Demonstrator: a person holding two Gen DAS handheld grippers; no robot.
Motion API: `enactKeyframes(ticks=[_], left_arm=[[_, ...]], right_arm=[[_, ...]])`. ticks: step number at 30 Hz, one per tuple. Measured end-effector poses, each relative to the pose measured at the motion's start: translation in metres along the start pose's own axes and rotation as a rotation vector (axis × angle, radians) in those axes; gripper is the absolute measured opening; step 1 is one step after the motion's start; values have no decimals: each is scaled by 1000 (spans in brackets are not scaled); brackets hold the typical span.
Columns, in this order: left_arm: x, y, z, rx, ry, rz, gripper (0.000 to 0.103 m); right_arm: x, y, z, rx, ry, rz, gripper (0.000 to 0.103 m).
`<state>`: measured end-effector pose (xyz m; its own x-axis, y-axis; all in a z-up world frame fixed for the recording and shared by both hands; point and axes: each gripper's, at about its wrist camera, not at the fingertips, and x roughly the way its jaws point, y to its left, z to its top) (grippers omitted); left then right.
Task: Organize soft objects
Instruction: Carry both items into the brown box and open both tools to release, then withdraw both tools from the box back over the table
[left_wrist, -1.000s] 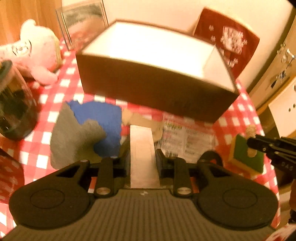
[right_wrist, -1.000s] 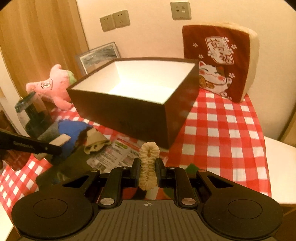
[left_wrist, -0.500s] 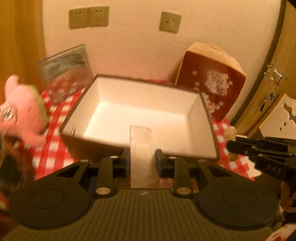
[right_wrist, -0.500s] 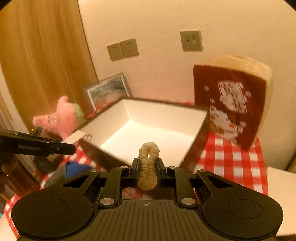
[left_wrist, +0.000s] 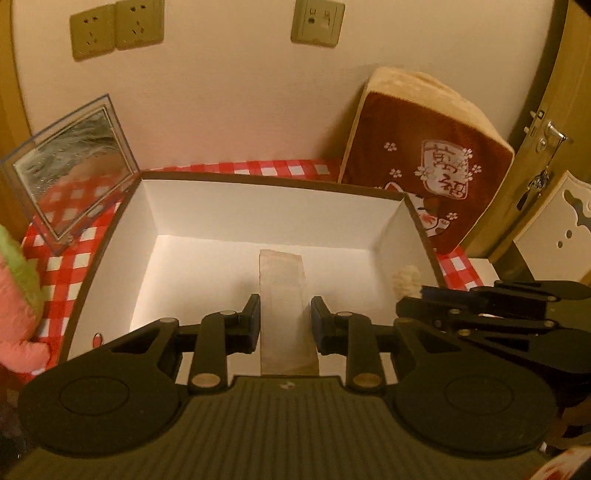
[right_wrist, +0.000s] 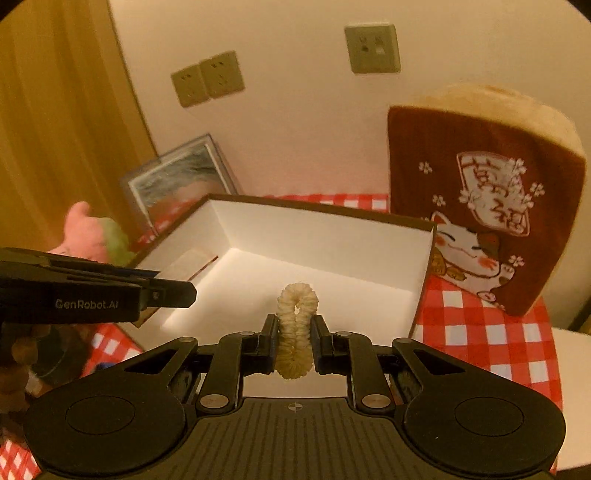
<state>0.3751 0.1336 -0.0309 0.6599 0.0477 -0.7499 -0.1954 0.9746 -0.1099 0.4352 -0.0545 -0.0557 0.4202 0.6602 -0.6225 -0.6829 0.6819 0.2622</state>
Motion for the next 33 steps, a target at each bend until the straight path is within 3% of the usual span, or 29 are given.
enactKeyframes(ticks=[5,10,24,27,29,31,33], left_arm=[[23,12,5,-20,30,-14,26],[40,22,8,-26,53,9,45],[38,35,7,-32,64,38,50],[33,33,7,-22,59,46,50],[31,33,6,-19,56,50,51],[28,32,5,-18,54,55,52],[26,33,4,-19,53,59,54]], right_arm=[[24,-4,3,37,39,-9,18],[39,-5,5,50,59,-17,18],[47,-3,6,52,73,-13,19],[46,0,8,43,54,-9,35],[43,3,10,33,25,-22,57],[38,5,11,23,-11,-20,69],[34,5,13,26,-36,-7,73]])
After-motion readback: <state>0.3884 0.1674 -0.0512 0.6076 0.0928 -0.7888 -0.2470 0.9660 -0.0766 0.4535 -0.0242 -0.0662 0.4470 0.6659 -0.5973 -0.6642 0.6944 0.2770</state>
